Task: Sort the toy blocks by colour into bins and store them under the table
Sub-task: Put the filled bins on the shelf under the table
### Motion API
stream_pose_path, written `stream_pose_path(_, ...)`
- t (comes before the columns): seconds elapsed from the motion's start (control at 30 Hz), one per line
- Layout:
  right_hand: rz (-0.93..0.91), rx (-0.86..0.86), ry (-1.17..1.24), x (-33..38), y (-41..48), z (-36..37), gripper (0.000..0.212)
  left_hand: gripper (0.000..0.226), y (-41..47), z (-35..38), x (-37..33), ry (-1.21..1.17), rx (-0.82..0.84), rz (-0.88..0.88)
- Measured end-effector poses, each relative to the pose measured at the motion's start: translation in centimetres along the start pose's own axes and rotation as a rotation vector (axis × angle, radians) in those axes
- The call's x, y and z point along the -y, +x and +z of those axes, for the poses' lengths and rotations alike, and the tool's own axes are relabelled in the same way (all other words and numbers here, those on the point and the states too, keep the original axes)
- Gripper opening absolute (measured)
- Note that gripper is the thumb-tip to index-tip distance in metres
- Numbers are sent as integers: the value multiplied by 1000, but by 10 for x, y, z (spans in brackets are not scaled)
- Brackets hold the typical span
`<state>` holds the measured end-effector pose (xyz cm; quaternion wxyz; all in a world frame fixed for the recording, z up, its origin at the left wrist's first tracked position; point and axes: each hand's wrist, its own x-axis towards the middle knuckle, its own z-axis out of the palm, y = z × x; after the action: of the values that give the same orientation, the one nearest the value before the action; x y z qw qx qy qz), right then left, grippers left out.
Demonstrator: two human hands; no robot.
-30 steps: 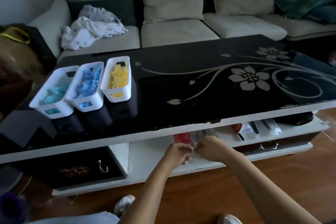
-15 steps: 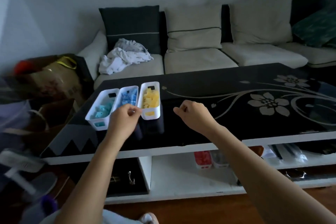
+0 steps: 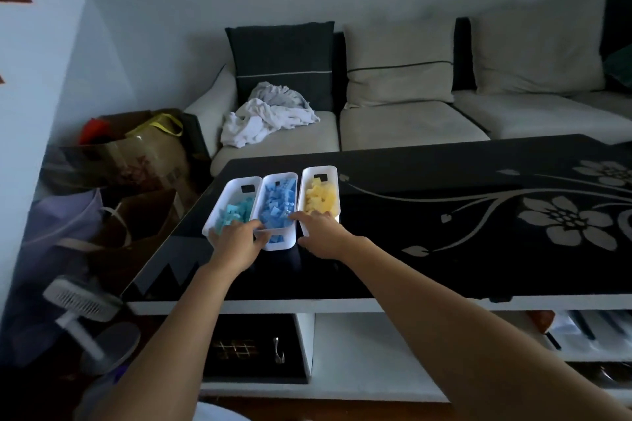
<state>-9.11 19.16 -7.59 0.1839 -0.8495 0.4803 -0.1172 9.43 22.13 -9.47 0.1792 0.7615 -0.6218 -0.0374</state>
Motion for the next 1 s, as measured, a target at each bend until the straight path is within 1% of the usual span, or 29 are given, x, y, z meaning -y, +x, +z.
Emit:
stream_pose_path(0.13,-17,-38,1,-7,-1,1,47,22,-7,7,-7,-1,-121,33)
stream_pose_path(0.27,-17,-94,48,-19,-14,-7,47,22,-19,13,-27,-52,-136,91)
stream_pose_path(0.37,40,-153,70,-35,-33,-14,49,23,-34,21,-53,-66,-170,145)
stream_pose_path(0.43,77,-160,68,-46,-50,-22,48,24,-42,27,-70,-67,-176,170)
stream_pose_path(0.57,129,-120,39,-66,-84,-43,45,24,-58,36,-103,-79,-145,219)
stream_pose_path(0.63,163,-69,25,-72,-99,-54,46,23,-64,37,-116,-95,-113,262)
stream_pose_path(0.73,197,46,-40,-77,-117,-71,46,22,-67,31,-123,-251,-92,305)
stream_pose_path(0.83,202,119,-45,-80,-127,-85,40,28,-63,16,-119,-362,-87,294)
stream_pose_path(0.9,209,107,-9,-82,-126,-92,34,32,-58,3,-117,-391,-152,252)
stream_pose_path(0.93,214,52,-2,-84,-124,-94,31,36,-53,-3,-113,-406,-176,186)
stream_pose_path(0.97,225,-44,-15,-87,-119,-97,29,40,-45,-8,-110,-420,-169,82)
stream_pose_path(1.0,248,-157,-42,-92,-115,-99,29,44,-38,-10,-106,-428,-113,-41)
